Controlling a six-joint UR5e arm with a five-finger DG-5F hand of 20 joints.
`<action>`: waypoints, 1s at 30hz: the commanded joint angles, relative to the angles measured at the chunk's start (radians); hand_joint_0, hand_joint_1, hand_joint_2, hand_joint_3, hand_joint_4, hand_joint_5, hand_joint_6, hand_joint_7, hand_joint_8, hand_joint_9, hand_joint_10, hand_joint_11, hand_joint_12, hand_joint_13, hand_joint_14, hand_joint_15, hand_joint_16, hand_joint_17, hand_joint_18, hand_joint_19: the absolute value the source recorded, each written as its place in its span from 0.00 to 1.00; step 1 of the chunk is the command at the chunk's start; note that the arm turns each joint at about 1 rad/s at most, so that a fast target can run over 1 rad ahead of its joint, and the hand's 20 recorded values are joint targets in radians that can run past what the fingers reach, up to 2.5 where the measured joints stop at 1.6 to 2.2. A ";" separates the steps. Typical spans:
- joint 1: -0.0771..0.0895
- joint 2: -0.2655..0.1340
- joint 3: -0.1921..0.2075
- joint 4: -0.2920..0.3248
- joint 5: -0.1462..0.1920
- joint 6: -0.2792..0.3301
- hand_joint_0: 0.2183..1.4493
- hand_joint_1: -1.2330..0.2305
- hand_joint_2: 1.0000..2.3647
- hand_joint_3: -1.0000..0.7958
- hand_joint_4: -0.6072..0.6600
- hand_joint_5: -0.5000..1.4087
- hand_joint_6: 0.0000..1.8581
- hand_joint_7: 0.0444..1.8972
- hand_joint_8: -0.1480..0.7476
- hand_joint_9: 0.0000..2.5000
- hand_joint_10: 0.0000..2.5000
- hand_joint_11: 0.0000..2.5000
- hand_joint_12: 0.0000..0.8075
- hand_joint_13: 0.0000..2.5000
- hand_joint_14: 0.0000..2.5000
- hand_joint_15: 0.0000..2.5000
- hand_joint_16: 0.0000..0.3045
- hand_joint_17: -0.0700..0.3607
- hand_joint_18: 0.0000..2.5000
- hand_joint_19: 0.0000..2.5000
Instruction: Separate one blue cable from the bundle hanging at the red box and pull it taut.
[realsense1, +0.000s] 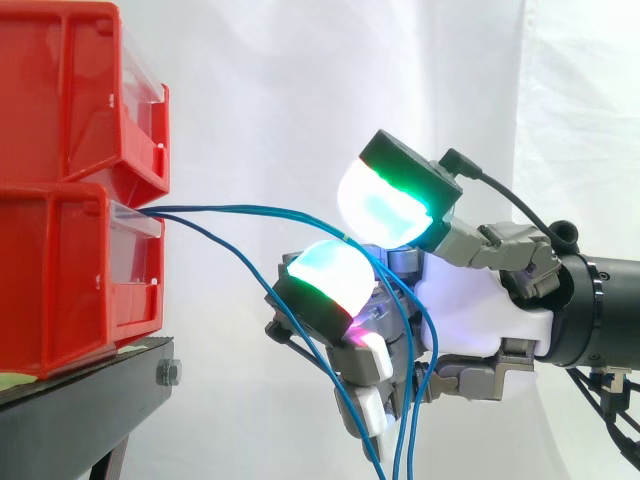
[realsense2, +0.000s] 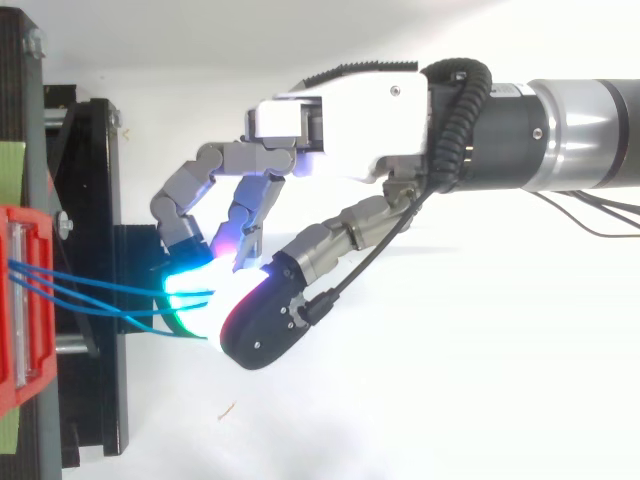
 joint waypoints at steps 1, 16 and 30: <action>0.000 0.000 -0.001 0.000 0.000 0.000 0.32 0.39 0.01 0.42 0.58 0.19 0.47 0.67 0.61 0.43 0.01 0.34 0.52 0.43 0.01 0.22 0.17 0.43 0.42 0.23; 0.000 0.000 -0.001 0.005 0.000 0.000 0.45 0.22 0.01 0.35 0.45 0.17 0.50 0.66 0.57 0.40 0.01 0.35 0.50 0.41 0.01 0.22 0.15 0.40 0.40 0.20; 0.000 0.000 -0.001 0.008 0.000 0.000 0.27 0.33 0.00 0.28 0.58 0.18 0.49 0.59 0.59 0.41 0.01 0.34 0.51 0.42 0.01 0.22 0.15 0.41 0.41 0.21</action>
